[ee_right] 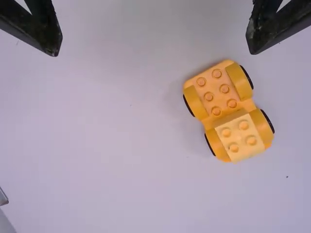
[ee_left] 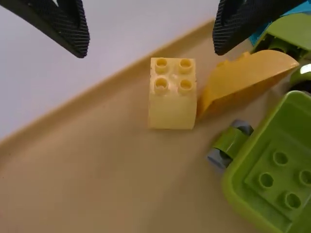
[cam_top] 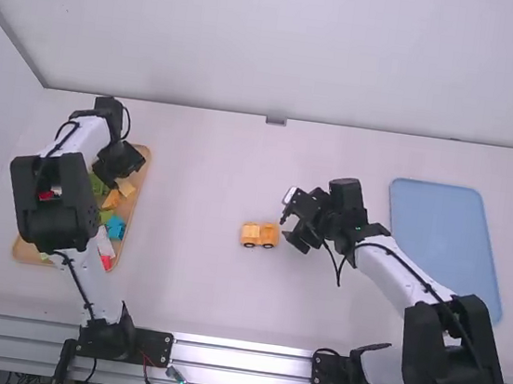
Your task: Assemble lego blocks to make yellow taxi
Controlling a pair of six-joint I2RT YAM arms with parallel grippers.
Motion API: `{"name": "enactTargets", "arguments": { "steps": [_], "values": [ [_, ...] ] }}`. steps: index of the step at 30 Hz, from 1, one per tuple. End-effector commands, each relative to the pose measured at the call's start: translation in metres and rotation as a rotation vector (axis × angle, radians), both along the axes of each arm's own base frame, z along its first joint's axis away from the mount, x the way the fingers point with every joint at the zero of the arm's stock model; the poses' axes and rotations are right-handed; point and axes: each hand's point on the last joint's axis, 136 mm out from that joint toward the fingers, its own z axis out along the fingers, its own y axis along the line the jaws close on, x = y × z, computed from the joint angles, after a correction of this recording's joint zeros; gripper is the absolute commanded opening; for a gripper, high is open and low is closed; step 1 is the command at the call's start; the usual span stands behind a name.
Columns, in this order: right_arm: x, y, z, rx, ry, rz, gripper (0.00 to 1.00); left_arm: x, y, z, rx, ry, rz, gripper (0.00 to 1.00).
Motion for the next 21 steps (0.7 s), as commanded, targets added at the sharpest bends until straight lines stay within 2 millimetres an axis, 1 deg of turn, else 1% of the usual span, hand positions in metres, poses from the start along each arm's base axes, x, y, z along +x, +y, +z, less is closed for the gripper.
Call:
{"name": "enactTargets", "arguments": {
  "steps": [1,8,11,17,21],
  "values": [
    [-0.002,0.002,0.006,0.015,-0.011,0.004,0.99,-0.006,0.0,-0.008,0.002,0.025,0.015,0.64],
    [-0.002,0.002,0.006,0.015,-0.01,0.005,0.99,-0.005,-0.003,-0.015,0.006,0.014,0.007,0.7],
    [-0.002,0.003,0.006,0.017,-0.009,0.006,0.99,-0.005,-0.002,-0.02,0.01,0.008,0.004,0.69],
    [-0.002,0.003,0.006,0.017,-0.01,0.006,0.99,-0.006,-0.003,-0.024,0.009,0.003,0.001,0.62],
    [-0.002,0.003,0.006,0.017,-0.009,0.006,0.99,-0.007,-0.003,-0.026,0.009,0.006,0.003,0.61]
  ]
}}
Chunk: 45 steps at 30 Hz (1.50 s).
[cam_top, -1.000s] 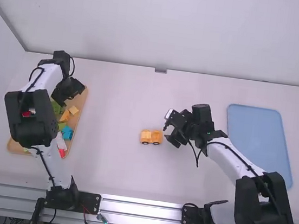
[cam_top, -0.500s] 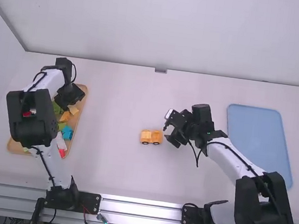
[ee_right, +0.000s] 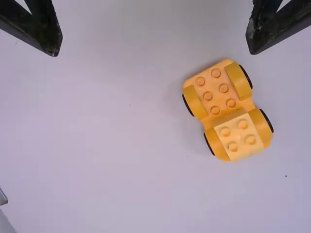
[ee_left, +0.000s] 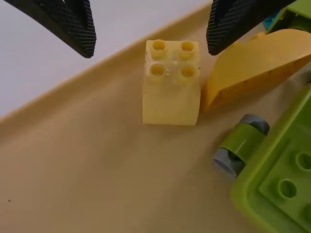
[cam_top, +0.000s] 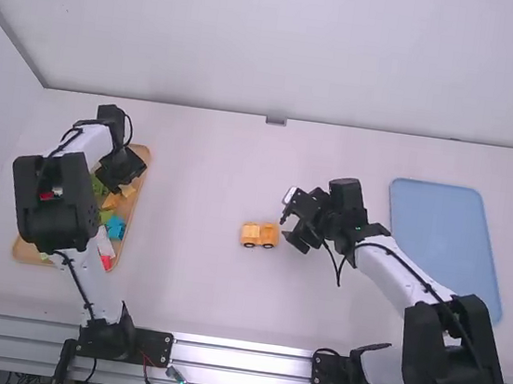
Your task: Assemble lego blocks to make yellow taxi
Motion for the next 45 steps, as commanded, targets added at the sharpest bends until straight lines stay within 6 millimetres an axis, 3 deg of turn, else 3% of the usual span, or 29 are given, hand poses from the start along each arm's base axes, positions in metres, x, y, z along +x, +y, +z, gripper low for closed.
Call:
{"name": "enactTargets", "arguments": {
  "steps": [1,25,33,45],
  "values": [
    [-0.002,0.002,0.006,0.016,-0.01,0.005,0.99,-0.005,-0.002,-0.006,0.005,0.027,-0.005,0.61],
    [-0.003,0.003,0.006,0.018,-0.005,0.008,0.99,-0.003,0.005,-0.023,0.053,-0.016,0.003,0.61],
    [-0.003,0.003,0.006,0.02,-0.005,0.009,0.99,-0.003,0.002,-0.036,0.049,-0.047,0.001,0.54],
    [-0.003,0.003,0.006,0.02,-0.004,0.009,0.99,-0.004,0.003,-0.039,0.057,-0.05,0.003,0.45]
  ]
}}
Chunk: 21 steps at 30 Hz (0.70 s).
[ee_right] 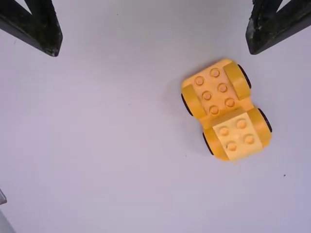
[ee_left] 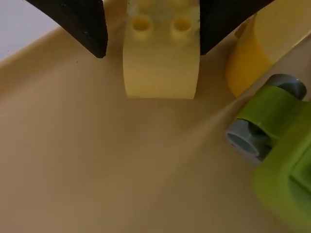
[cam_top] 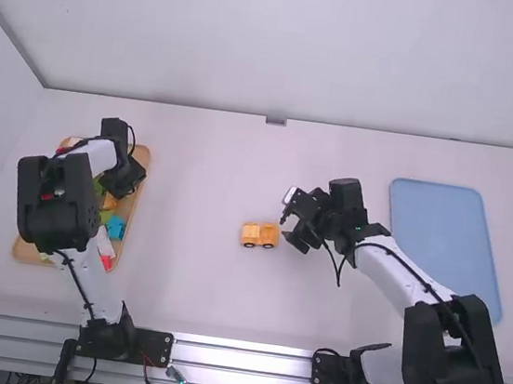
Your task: Assemble lego blocks to make yellow taxi
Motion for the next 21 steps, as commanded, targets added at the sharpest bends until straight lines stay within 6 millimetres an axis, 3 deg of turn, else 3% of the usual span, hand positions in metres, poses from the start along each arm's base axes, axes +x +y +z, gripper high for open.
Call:
{"name": "enactTargets", "arguments": {
  "steps": [1,11,15,21],
  "values": [
    [-0.003,0.003,0.006,0.016,-0.008,0.009,0.99,-0.008,-0.004,-0.009,-0.002,0.029,-0.004,0.44],
    [0.0,0.003,0.007,0.038,0.008,-0.03,0.99,-0.003,-0.003,-0.005,0.002,0.017,-0.004,0.25],
    [0.001,0.003,0.009,0.042,-0.001,-0.03,0.99,0.006,0.0,0.007,-0.002,-0.003,0.037,0.02],
    [0.004,0.003,0.014,0.061,-0.003,-0.058,0.99,0.009,0.007,0.037,-0.001,0.019,0.158,0.02]
  ]
}}
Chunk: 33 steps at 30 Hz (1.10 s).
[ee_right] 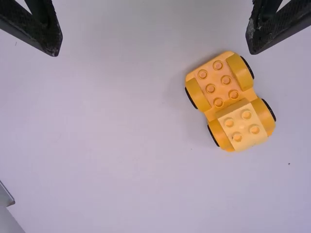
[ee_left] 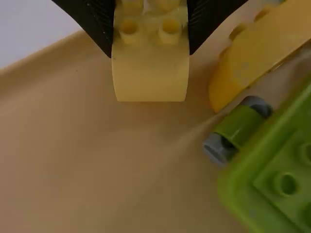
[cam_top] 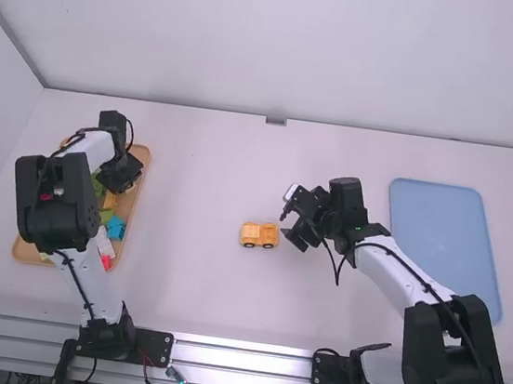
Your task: Assemble lego blocks to make yellow taxi
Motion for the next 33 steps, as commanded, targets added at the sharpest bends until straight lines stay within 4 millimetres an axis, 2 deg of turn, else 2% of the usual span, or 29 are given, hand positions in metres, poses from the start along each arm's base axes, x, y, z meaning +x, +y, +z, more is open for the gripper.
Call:
{"name": "enactTargets", "arguments": {
  "steps": [1,6,9,12,18,21,22,23,26,28,31,33],
  "values": [
    [0.0,0.002,0.013,0.036,-0.012,-0.028,0.99,0.012,0.005,0.018,0.02,-0.024,0.069,0.02],
    [0.001,0.001,0.03,0.082,-0.021,-0.072,0.99,0.013,0.001,0.04,0.029,-0.011,0.066,0.02],
    [0.0,0.001,0.043,0.114,-0.028,-0.099,0.99,0.013,-0.012,0.049,0.032,-0.029,0.031,0.02],
    [-0.002,-0.004,0.055,0.131,-0.034,-0.148,0.99,0.017,-0.036,0.057,0.048,-0.069,-0.07,0.02],
    [0.006,-0.034,0.067,0.124,-0.033,-0.397,0.99,0.031,-0.109,0.073,0.117,-0.177,-0.444,0.02],
    [0.004,-0.043,0.074,0.118,-0.041,-0.451,0.99,0.035,-0.17,0.075,0.134,-0.202,-0.824,0.02],
    [0.003,-0.045,0.075,0.125,-0.038,-0.467,0.99,0.034,-0.186,0.075,0.123,-0.208,-0.923,0.02],
    [0.0,-0.046,0.078,0.137,-0.033,-0.485,0.99,0.03,-0.213,0.075,0.096,-0.222,-1.067,0.02],
    [-0.006,-0.063,0.083,0.158,-0.048,-0.573,0.99,0.024,-0.265,0.079,0.072,-0.271,-1.283,0.02],
    [-0.01,-0.077,0.083,0.166,-0.077,-0.633,0.99,0.022,-0.281,0.08,0.092,-0.287,-1.363,0.01],
    [-0.023,-0.086,0.082,0.192,-0.095,-0.645,0.99,0.013,-0.308,0.083,0.086,-0.311,-1.514,0.01],
    [-0.038,-0.085,0.089,0.256,-0.114,-0.606,0.99,-0.007,-0.343,0.084,0.013,-0.349,-1.707,0.02]
  ]
}}
